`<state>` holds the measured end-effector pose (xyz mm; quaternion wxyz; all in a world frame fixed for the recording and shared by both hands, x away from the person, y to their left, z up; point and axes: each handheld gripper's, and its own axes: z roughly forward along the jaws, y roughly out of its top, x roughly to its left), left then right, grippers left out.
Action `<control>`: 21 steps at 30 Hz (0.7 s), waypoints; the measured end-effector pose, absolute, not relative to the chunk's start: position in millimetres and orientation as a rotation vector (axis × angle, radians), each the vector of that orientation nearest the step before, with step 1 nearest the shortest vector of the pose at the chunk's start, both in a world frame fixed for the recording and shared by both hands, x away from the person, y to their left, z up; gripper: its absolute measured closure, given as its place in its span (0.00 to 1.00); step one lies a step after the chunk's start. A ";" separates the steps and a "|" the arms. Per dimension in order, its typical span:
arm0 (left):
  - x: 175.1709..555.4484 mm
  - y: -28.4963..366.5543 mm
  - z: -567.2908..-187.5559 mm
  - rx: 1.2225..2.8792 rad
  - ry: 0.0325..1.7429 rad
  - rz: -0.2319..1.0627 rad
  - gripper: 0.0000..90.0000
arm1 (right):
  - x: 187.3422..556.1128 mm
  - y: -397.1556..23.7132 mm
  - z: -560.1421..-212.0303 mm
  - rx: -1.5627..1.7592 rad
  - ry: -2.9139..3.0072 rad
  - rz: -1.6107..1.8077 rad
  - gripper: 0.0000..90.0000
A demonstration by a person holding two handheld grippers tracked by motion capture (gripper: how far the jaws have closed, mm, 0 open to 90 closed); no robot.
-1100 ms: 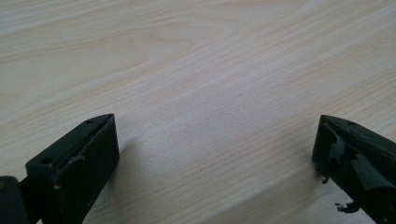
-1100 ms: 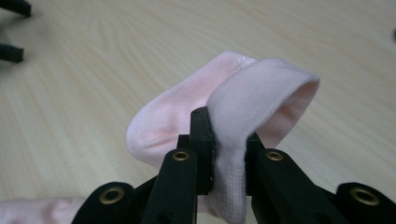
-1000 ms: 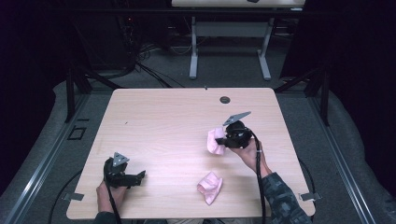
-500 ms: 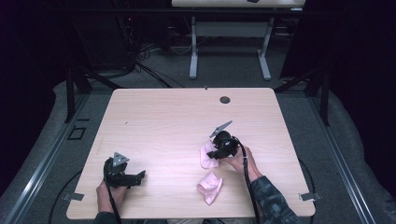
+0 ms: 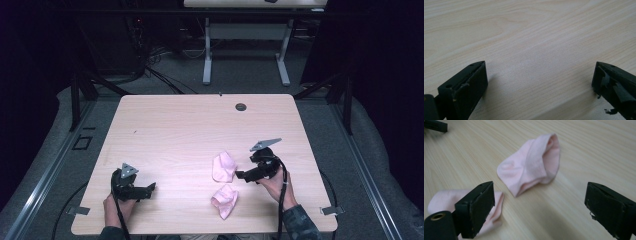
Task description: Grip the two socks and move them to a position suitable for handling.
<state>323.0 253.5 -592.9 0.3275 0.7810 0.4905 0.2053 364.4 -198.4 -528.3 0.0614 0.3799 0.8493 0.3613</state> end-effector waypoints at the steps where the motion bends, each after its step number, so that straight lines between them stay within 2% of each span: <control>1: 323.2 253.1 -592.9 2.042 1.291 0.540 0.00 | 359.9 -203.2 -528.8 1.170 2.558 1.093 0.09; 9: 323.8 252.0 -592.6 2.037 1.310 0.545 0.00 | 328.6 -221.0 -533.3 1.242 2.494 1.135 0.05; 14: 323.3 249.4 -589.7 2.050 1.339 0.527 0.00 | 317.8 -227.2 -536.4 1.268 2.469 1.163 0.05; 21: 319.4 239.2 -578.8 2.029 1.280 0.490 0.00 | 313.0 -223.9 -536.3 1.254 2.486 1.129 0.05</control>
